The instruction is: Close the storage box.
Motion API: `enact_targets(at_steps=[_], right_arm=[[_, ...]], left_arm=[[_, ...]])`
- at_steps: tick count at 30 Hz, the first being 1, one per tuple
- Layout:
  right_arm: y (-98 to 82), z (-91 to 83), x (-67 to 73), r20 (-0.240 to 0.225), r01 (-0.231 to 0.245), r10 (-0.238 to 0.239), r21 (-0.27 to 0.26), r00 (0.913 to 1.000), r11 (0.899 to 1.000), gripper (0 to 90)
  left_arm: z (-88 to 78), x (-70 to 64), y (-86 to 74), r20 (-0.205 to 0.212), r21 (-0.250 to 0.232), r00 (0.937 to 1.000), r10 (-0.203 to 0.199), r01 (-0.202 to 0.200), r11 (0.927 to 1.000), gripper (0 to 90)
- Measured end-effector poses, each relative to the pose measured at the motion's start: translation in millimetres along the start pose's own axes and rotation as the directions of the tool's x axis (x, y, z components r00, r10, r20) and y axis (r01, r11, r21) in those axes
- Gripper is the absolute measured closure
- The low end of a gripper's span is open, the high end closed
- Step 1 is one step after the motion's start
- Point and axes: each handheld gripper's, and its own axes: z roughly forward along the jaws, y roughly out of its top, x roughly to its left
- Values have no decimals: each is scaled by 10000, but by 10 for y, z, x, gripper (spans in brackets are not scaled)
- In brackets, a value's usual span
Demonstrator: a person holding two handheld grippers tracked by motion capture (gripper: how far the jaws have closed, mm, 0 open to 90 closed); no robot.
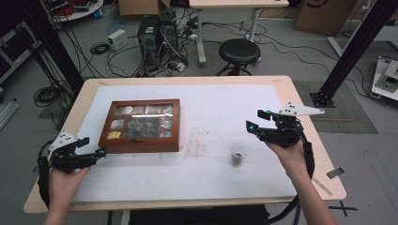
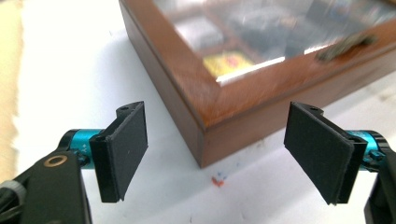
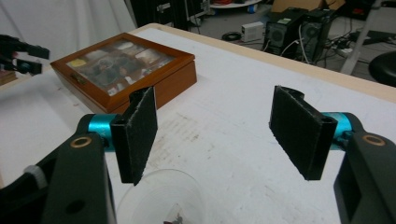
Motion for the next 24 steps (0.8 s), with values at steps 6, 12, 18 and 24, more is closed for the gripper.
enact_targets(at_steps=[6,12,18,24], right_arm=[[-25,-121,-35,355,38,-32,-165,9994,9999,274],[-26,-199,-87,589,22,-3,-326,9983,9995,229],[13,-179,-103,775,32,-1,-392,9970,9992,220],[74,-133,-93,925,38,4,-453,9957,9990,221]], left_arm=[[-83,-208,373,411,-926,9951,896,-855,9920,215],[46,-549,773,1168,-1637,9782,1715,-1514,9748,215],[230,-883,1062,1785,-2051,9554,2350,-1975,9586,215],[384,-1011,1218,1970,-2159,9489,2467,-2035,9550,215]])
